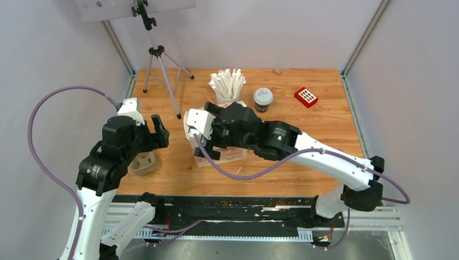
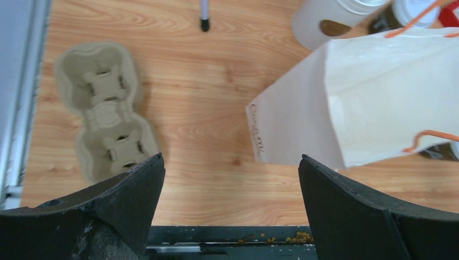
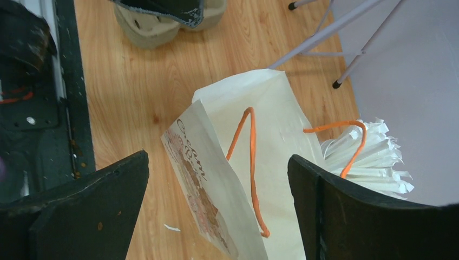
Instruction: Pack the takeout coffee
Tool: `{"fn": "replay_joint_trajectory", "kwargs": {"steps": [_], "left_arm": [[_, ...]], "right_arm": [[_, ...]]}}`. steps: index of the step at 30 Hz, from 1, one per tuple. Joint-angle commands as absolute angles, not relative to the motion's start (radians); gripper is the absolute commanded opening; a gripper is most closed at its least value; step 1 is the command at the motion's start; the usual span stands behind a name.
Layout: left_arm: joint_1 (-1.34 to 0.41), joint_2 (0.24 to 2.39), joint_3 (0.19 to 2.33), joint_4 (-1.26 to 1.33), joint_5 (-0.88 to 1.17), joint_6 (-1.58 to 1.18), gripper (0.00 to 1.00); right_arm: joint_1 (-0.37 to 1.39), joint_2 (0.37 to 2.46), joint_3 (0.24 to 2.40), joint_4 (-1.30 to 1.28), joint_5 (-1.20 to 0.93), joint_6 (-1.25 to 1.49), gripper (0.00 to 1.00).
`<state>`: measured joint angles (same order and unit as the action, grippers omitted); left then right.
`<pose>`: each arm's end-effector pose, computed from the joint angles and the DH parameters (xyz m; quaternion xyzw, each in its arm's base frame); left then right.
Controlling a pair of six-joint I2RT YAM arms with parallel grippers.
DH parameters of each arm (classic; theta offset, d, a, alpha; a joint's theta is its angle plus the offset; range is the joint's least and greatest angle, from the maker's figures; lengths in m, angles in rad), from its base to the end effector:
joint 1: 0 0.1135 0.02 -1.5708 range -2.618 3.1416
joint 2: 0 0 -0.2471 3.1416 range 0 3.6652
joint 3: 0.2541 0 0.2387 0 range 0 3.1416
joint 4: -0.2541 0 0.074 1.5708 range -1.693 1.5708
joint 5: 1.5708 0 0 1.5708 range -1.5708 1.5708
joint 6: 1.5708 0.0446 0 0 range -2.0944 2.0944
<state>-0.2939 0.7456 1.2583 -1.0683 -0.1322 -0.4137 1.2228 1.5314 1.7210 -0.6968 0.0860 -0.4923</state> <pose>0.1077 -0.0265 0.3844 -0.0842 0.8685 -0.1139 0.4750 0.1159 0.3083 0.4054 -0.6369 0.5799 0.1463 0.4864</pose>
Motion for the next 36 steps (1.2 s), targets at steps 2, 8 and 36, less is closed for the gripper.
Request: {"fn": "replay_joint_trajectory", "kwargs": {"steps": [2, 8, 36], "left_arm": [[-0.291, 0.758, 1.235, -1.11, -0.372, -0.442, 1.0], [-0.29, 0.863, 1.293, -1.133, -0.556, -0.574, 1.0], [0.166, 1.079, 0.943, -0.779, -0.271, -0.146, 0.75]], "right_arm": [[1.228, 1.389, 1.687, -0.583, 0.049, -0.251, 1.0], [1.229, 1.277, 1.579, -0.568, 0.08, -0.102, 1.0], [1.228, 0.83, 1.154, -0.384, 0.025, -0.061, 0.98]]}}
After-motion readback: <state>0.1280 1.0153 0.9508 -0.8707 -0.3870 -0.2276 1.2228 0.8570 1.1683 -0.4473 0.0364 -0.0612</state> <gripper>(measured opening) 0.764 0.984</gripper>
